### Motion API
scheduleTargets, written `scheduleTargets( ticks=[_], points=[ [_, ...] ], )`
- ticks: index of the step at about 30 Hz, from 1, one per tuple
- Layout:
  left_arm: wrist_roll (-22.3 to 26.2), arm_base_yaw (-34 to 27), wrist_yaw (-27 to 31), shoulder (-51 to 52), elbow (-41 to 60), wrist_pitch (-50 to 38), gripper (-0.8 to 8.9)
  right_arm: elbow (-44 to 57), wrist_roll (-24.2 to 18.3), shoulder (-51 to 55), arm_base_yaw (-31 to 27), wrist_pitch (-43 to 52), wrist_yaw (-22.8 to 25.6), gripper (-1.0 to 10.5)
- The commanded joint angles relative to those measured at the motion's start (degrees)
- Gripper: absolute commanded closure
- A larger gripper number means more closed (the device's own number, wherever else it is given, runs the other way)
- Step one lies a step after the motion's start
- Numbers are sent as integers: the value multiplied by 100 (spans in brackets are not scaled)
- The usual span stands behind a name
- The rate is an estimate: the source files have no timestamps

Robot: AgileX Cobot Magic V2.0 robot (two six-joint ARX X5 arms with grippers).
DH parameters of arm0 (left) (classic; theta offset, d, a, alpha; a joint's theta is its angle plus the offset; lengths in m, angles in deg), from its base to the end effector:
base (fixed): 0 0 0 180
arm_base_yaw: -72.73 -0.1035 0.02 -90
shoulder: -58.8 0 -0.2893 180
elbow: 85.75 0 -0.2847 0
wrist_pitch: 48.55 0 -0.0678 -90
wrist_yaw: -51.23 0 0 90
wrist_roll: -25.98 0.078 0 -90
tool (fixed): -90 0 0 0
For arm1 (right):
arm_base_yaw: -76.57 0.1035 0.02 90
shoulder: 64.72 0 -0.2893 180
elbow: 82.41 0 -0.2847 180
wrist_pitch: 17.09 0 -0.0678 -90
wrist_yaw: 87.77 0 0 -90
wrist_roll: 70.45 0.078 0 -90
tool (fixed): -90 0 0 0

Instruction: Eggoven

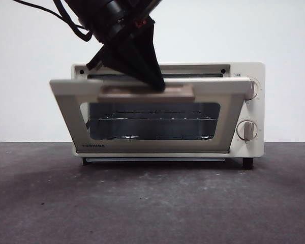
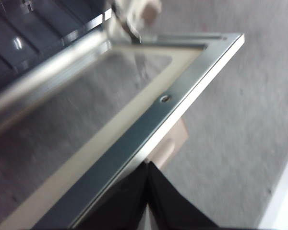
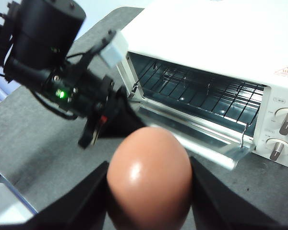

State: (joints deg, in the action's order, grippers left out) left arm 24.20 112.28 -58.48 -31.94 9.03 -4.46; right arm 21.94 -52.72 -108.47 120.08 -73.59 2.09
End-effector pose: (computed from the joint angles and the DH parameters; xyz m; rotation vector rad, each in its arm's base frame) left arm 0.2906 -0.2741 0.2578 0.1292 0.9046 -0.9522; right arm 0.1343 0.1277 0.3933 0.1279 0.5191 0.6776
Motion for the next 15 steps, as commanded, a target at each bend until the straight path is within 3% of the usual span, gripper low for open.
scheduleTargets(
  ticks=[1, 7, 15],
  points=[
    [76, 199, 13, -127, -28, 173, 808, -76, -149, -35, 61, 59, 24, 944],
    [-114, 411, -15, 509, -28, 487, 808, -76, -170, -243, 55, 57, 59, 944],
    [-258, 15, 44, 1805, -11, 612, 808, -68, -170, -942, -129, 210, -155, 944]
  ],
)
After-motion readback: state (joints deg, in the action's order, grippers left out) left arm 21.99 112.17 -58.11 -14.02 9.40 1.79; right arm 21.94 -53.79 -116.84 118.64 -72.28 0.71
